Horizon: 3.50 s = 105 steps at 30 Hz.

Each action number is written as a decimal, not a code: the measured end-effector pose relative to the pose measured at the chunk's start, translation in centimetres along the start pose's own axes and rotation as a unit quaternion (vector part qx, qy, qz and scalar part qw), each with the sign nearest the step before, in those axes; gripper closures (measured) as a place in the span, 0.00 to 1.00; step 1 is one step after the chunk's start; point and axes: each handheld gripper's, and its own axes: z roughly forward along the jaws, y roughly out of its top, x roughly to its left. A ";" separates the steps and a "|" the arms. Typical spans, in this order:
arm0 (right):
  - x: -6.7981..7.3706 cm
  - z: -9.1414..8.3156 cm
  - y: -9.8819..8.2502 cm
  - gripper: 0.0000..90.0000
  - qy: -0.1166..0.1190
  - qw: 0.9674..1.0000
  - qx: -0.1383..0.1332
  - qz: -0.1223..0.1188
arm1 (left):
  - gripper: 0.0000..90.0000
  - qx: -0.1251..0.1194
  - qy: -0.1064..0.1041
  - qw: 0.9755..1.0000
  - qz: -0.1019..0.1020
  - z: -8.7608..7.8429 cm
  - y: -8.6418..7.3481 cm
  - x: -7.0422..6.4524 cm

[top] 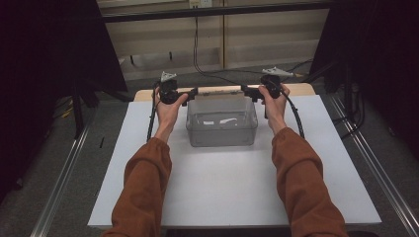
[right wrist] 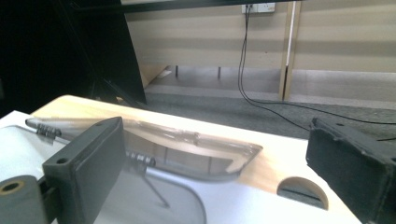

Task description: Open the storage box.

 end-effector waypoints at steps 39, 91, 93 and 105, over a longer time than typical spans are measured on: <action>2.9 -9.2 -3.9 0.02 -0.012 0.995 -0.060 -0.075 | 0.03 -0.091 -0.030 0.994 0.054 -7.5 -2.5 -4.3; 3.3 -22.0 -11.5 0.00 -0.063 0.988 -0.111 -0.086 | 0.03 -0.131 0.031 0.991 0.017 -20.1 -12.3 -6.4; 3.3 -22.6 -11.8 0.00 -0.063 0.988 -0.111 -0.085 | 0.03 -0.129 0.032 0.991 0.023 -20.6 -12.6 -6.5; 2.6 -25.8 -14.0 0.00 -0.065 0.988 -0.106 -0.087 | 0.03 -0.122 0.036 0.991 0.029 -23.3 -14.7 -6.7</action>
